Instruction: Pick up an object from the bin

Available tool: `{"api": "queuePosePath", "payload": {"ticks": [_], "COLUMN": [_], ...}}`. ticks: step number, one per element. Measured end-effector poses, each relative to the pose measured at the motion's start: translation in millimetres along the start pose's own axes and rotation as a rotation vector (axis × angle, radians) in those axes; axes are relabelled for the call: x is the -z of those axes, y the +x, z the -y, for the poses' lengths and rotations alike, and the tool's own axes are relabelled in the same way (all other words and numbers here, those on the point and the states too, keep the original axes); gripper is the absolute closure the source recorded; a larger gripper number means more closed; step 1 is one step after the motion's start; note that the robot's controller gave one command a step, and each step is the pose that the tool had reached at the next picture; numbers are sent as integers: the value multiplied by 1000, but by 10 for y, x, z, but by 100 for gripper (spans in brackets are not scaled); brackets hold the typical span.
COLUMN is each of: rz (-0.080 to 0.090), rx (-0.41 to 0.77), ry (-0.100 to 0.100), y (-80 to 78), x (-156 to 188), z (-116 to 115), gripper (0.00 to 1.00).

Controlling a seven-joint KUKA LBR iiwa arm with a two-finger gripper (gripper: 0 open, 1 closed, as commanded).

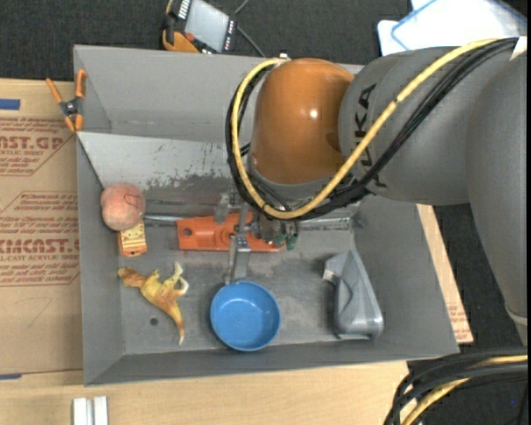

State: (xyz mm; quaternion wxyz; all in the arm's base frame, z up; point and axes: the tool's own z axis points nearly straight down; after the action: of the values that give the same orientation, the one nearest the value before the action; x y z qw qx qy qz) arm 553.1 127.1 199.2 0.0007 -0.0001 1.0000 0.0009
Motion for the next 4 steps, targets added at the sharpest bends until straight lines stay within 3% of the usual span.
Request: {"api": "queuePosePath", "payload": {"ticks": [2, 3, 4], "rz": [1, 8, -12], "rx": [10, 163, 39], "ry": [0, -1, 3], "y": [-8, 599, -122], "x": [-13, 752, -226], "z": [12, 108, 38], "gripper": [0, 0, 0]}}
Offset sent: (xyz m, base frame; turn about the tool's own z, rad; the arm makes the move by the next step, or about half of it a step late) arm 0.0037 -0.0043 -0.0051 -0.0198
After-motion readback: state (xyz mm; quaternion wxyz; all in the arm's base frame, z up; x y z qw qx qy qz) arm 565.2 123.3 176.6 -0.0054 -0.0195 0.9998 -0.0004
